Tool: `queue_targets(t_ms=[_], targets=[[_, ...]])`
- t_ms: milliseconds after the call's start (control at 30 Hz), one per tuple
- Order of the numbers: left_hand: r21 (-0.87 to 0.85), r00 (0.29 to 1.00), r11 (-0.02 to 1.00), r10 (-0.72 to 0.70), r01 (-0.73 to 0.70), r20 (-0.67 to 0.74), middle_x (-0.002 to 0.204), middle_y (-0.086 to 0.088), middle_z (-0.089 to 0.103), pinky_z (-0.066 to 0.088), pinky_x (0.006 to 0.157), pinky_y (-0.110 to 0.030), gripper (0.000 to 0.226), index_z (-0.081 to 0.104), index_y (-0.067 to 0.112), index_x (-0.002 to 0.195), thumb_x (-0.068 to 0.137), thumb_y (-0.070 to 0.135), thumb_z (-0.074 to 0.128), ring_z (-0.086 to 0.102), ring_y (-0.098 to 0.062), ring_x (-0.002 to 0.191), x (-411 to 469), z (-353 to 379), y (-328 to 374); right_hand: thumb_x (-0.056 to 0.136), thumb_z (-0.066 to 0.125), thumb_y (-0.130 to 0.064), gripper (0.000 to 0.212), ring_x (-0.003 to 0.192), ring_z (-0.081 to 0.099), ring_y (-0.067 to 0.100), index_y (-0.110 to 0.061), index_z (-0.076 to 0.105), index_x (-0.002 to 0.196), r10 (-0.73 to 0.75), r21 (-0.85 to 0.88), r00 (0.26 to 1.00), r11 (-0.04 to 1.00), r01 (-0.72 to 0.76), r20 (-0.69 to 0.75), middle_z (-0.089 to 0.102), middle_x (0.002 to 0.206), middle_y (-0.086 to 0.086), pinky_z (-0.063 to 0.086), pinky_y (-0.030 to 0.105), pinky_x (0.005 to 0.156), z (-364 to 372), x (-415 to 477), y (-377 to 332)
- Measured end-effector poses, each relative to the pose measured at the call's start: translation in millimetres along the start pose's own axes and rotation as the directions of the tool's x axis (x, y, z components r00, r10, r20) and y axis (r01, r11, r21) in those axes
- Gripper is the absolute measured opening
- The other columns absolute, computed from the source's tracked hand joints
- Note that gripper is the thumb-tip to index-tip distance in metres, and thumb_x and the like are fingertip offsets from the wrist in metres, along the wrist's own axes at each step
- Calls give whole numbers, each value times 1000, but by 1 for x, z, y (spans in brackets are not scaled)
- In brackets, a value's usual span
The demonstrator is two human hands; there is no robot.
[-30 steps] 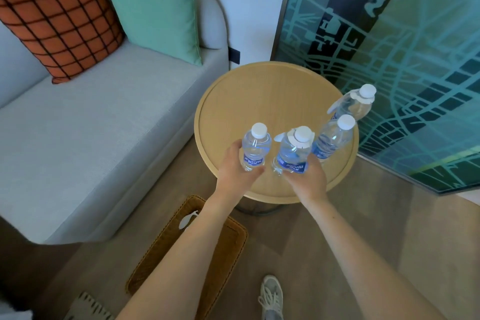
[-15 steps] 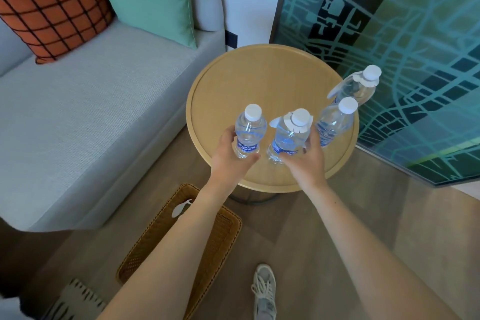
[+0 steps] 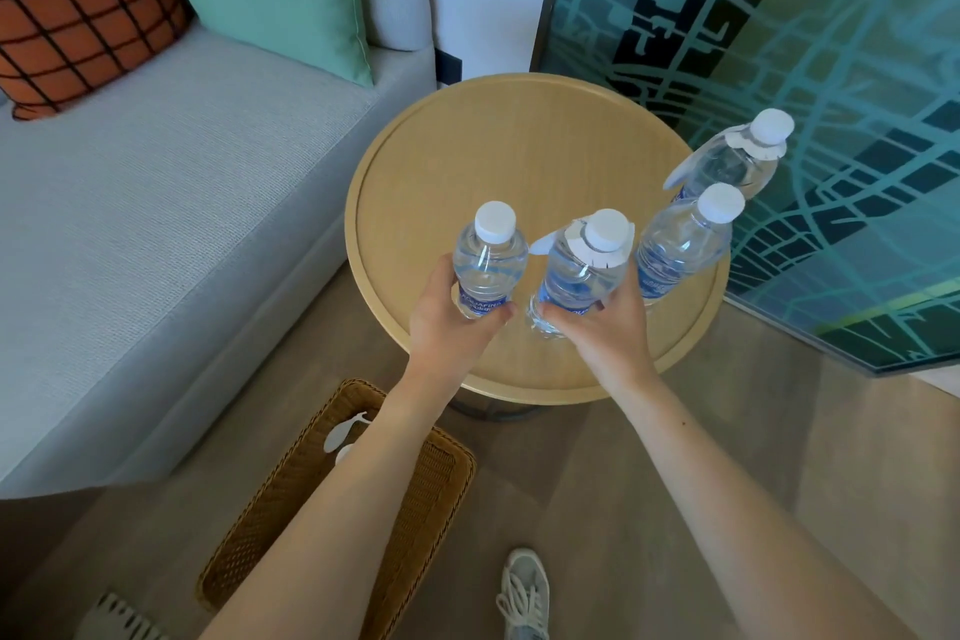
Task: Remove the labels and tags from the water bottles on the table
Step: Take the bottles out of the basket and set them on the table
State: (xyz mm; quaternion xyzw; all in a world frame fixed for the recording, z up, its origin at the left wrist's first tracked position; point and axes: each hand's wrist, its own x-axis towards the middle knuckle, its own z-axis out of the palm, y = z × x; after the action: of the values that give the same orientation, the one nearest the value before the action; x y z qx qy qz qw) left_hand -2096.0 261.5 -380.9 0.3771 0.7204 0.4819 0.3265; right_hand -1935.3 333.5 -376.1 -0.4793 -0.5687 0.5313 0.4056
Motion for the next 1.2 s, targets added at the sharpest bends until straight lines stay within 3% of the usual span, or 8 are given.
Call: queue_targets(t_ms=[167,300,600,767,867,1033,1133,1200], targets=[[-36,999,999,39,-39,-5,109,26,65,41,81,-1,58,52,49,112,73,26,87,59,7,106,5,0,-11,68,80,9,65,81,70,8,-5,53,125,-19,-61,999,998,22,51,71,90,3,54,17,63,2,10,8],[-43,997,997,70,-70,-13,109,25,66,40,81,-1,61,49,56,110,72,27,88,60,5,105,7,0,-16,67,79,10,55,73,68,6,3,56,116,-19,-116,998,993,26,64,70,83,7,52,17,60,5,14,12],[-65,996,994,87,-86,10,110,37,64,39,83,1,63,48,58,113,72,31,88,58,10,110,9,-1,-18,66,78,7,34,77,67,7,-2,64,96,-34,-178,998,983,43,54,71,83,7,54,20,68,8,18,11],[-82,996,993,85,-83,26,113,32,65,41,87,-2,62,53,46,121,72,31,88,59,6,112,10,-1,-21,62,71,1,23,70,62,7,-10,62,80,-14,-172,995,985,31,100,66,75,11,51,24,63,10,18,10],[-80,996,993,89,-86,32,114,30,66,42,91,-6,62,54,42,123,73,30,88,59,6,113,10,0,-21,63,71,2,24,72,63,10,-8,62,82,-22,-167,994,985,39,103,66,77,15,52,26,63,10,18,12],[-70,997,995,77,-75,27,113,29,66,40,86,0,61,53,41,122,74,28,88,58,7,112,10,0,-21,64,76,0,28,72,69,19,-8,64,88,3,-192,994,981,19,112,68,77,14,58,33,63,9,17,14],[-68,997,995,69,-67,28,113,31,65,39,85,0,61,53,41,122,74,27,87,57,8,112,10,0,-21,64,84,-1,51,84,72,22,-7,63,110,59,-178,993,983,-41,97,71,87,8,61,43,71,7,17,20],[-69,998,996,58,-56,31,112,31,65,40,83,1,60,53,41,122,74,27,88,57,11,110,10,0,-21,63,90,-4,71,98,71,10,-13,57,126,74,-178,994,982,-59,80,73,102,-5,60,29,79,5,16,26]])
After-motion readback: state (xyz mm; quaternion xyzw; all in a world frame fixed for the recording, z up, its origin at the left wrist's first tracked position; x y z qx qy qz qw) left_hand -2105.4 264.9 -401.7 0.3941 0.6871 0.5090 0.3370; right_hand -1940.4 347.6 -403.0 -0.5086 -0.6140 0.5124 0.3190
